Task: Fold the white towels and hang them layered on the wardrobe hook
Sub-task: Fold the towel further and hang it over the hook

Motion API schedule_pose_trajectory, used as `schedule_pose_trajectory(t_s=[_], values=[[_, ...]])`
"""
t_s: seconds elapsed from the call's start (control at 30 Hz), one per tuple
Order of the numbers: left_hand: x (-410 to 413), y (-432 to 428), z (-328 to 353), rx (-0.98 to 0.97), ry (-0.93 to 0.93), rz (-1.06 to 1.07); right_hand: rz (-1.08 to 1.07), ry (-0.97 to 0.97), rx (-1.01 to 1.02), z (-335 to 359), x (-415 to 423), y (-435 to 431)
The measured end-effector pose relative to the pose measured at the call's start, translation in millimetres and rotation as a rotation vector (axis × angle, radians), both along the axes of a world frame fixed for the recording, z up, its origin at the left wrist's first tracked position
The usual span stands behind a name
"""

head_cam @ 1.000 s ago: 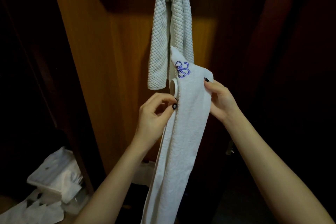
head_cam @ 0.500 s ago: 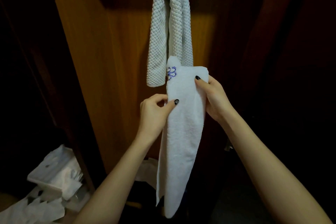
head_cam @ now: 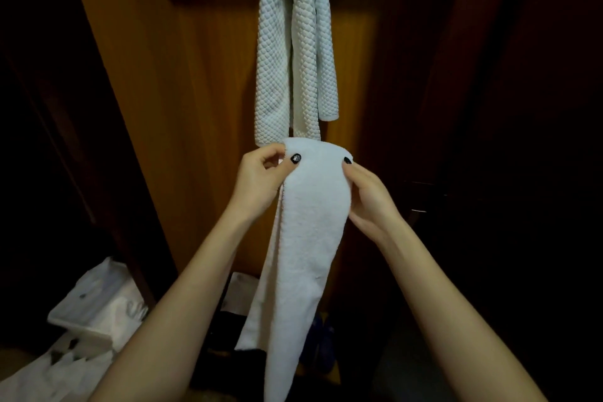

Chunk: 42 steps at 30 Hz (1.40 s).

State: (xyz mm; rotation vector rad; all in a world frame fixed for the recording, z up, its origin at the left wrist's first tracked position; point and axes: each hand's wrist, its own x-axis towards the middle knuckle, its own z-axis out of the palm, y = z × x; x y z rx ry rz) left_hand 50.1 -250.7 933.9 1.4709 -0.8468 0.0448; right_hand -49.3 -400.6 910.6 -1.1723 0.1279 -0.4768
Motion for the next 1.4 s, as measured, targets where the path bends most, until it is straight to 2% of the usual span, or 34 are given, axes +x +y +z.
schedule_pose_trajectory(t_s=[0.07,0.13,0.23,0.33,0.4,0.6,0.93,1.03,1.17,1.27,1.4], values=[[2.8,2.3,-0.1,0.027,-0.027,0.018,0.061,0.029,-0.194,-7.5,0.2,5.3],[6.5,6.1,-0.2,0.053,-0.037,0.02,0.113,0.033,-0.261,-10.4,0.3,6.3],[7.3,13.5,0.9,0.019,-0.028,0.053,0.088,-0.002,-0.164,-2.6,0.8,5.9],[1.7,21.3,-8.3,-0.079,0.145,0.024,0.067,-0.033,-0.149,5.3,5.1,6.6],[-3.8,24.4,-24.5,-0.071,0.21,0.016,0.065,-0.038,-0.13,8.3,7.5,6.0],[-19.7,27.8,-64.2,-0.034,0.112,-0.042,0.051,-0.096,-0.048,20.5,7.8,-2.2],[-12.1,22.4,-68.4,-0.155,0.148,-0.049,0.113,-0.194,0.124,40.8,8.0,-14.9],[-17.1,19.7,-70.1,-0.121,0.039,-0.04,0.115,-0.201,0.13,44.1,8.3,-16.5],[-20.5,17.6,-71.0,-0.205,0.112,0.014,0.127,-0.201,0.125,45.7,9.8,-18.0],[-21.0,15.5,-73.3,-0.134,0.008,0.028,0.126,-0.189,0.112,44.8,10.4,-18.5],[-26.2,14.5,-76.8,-0.167,0.094,-0.001,0.122,-0.18,0.113,42.4,10.8,-19.8]])
